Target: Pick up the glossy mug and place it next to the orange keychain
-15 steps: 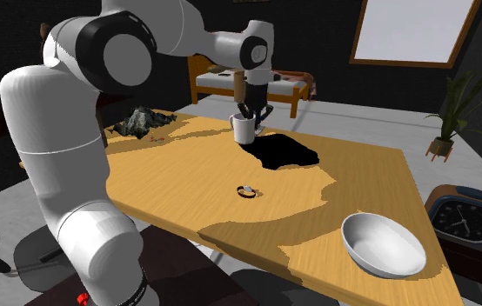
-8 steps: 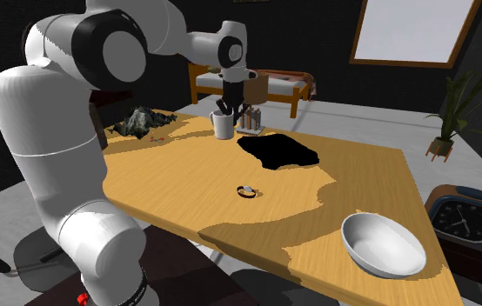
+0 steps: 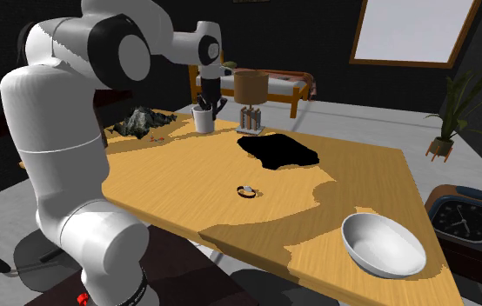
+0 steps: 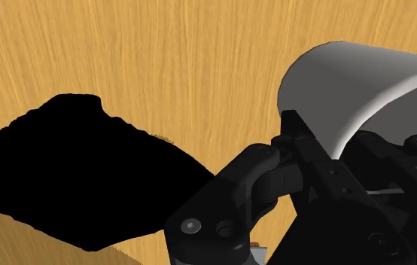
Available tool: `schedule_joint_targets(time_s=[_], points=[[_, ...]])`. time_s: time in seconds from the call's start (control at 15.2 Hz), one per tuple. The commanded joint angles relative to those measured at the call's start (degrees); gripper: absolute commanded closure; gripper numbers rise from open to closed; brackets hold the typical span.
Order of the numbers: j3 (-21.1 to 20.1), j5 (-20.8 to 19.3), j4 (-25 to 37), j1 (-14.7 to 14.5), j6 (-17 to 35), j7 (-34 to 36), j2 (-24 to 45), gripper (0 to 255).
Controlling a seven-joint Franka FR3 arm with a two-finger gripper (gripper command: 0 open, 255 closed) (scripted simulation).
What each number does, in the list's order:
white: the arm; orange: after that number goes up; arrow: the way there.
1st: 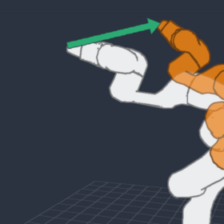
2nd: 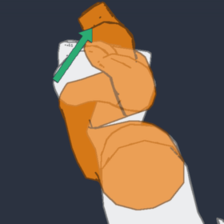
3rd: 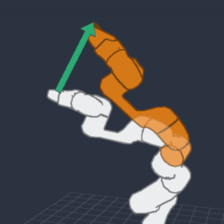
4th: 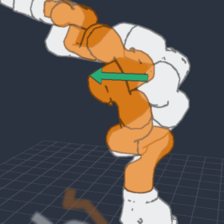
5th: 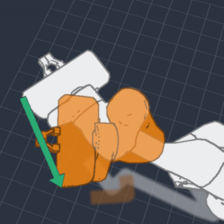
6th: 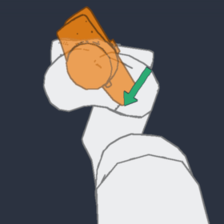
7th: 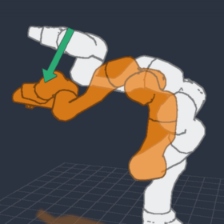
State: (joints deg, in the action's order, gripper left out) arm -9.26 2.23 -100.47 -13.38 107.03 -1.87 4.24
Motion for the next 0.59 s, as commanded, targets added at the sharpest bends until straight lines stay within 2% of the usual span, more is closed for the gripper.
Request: schedule_joint_targets(time_s=[0.0, 0.53], points=[[-1.3, -0.3, 0.2, -1.5, 0.2, 2.9, 0.2, 255], [-5.7, -2.7, 7.4, -7.7, -1.1, 13.9, 6.0, 255]])
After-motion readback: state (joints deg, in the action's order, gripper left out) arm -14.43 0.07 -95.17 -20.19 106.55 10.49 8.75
